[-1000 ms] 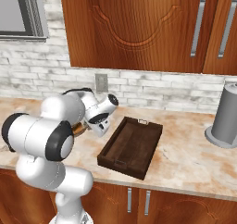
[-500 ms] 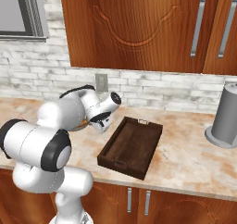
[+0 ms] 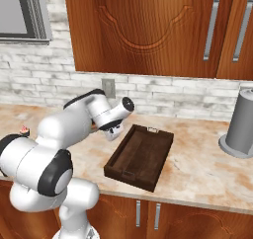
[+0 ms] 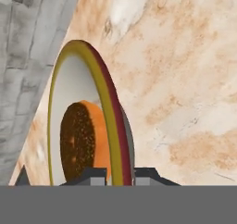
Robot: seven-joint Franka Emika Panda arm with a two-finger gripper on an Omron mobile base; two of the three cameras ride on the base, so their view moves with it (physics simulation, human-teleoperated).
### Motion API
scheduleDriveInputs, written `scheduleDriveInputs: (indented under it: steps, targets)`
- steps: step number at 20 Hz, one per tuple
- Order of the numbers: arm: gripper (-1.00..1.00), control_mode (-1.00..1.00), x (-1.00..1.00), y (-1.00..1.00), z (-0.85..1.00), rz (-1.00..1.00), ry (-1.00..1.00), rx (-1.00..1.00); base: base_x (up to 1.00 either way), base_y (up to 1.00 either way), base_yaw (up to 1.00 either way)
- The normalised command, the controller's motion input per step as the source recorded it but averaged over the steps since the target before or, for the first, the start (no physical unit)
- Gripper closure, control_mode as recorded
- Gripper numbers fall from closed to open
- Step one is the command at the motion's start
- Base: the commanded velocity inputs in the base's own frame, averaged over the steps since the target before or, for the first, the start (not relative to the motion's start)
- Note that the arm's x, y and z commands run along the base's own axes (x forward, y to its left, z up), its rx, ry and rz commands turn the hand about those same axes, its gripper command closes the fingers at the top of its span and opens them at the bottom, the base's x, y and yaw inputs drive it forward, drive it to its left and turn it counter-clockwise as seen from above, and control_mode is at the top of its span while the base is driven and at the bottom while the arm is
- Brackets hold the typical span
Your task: Place the bowl with donut and the cupcake onto the tray.
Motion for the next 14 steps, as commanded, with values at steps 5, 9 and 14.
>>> scheduleDriveInputs:
  steps: [5,9,14]
  targets:
    - [1.0,-1.0,-0.02,-0.23,0.15,-0.17,-0.03,0.0,0.0,0.0,0.0]
    - [1.0,-1.0,-0.02,-0.18,0.05,-0.16,-0.07,0.0,0.0,0.0,0.0]
    - [1.0,-1.0,-0.02,-0.23,0.12,-0.18,-0.02,0.0,0.0,0.0,0.0]
